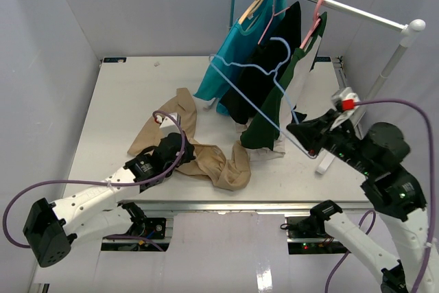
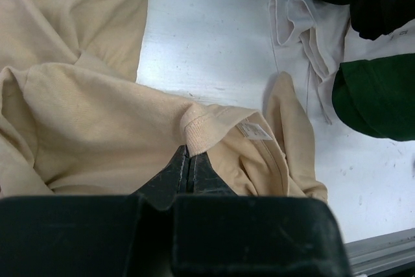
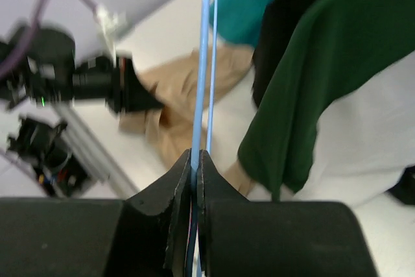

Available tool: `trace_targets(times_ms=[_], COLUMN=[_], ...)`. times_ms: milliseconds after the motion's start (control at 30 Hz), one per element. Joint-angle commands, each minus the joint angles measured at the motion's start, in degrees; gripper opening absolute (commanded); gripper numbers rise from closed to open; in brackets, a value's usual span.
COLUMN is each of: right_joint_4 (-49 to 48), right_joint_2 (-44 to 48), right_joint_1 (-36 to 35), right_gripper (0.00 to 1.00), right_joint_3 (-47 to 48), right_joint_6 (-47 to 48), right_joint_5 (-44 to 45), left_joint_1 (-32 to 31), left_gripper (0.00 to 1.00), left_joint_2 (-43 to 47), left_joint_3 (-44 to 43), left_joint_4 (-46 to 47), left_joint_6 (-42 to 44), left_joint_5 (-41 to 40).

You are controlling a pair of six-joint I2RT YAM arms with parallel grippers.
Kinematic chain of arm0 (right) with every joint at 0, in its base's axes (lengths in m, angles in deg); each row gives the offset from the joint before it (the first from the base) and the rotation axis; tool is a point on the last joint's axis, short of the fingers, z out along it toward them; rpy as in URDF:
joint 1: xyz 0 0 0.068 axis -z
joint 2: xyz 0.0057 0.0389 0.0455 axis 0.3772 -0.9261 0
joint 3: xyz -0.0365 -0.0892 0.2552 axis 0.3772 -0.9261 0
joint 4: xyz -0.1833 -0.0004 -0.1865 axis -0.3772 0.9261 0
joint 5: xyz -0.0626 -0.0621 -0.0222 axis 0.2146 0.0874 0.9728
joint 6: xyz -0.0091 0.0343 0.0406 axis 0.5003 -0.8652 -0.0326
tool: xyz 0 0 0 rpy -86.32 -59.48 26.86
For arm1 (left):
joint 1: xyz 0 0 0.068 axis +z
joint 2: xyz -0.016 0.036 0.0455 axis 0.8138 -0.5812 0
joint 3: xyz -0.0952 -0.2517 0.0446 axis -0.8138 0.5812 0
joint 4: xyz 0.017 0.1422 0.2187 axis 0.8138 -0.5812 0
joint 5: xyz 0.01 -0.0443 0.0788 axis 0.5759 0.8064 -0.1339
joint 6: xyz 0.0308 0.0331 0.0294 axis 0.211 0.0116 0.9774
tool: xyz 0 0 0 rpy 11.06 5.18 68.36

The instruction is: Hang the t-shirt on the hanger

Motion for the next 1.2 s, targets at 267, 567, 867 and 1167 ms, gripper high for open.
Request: trace_targets(times_ms=[267,567,867,1167], right_joint_4=[0.14,2.86,2.01,0.89], right_joint_2=[7.62,11.88,13.67,13.73], right_joint_1=[0.22,0.14,0.22,0.22], right_gripper=[0.08,0.08,0.08,0.08], right_joint_3=[-15.44,-19.7,-21.98,-23.0], right_joint_6=[1.77,2.4,1.15,0.37], right_joint_5=[-11.8,-11.95,-13.23,-15.55], left_joint_1=[7.51,9.31,9.31,9.4], left_gripper=[0.0,0.0,0.0,0.0], left_joint_2=[-0.58,-1.22,-0.24,-0.17], left_joint_3=[-6.47,-10.15,-11.48,-12.85], left_joint_4=[0.15,-1.34,-2.64,-4.07], left_joint_6=[2.34,4.32,4.79,5.38], left_joint_5=[6.22,7.01,6.67,6.06])
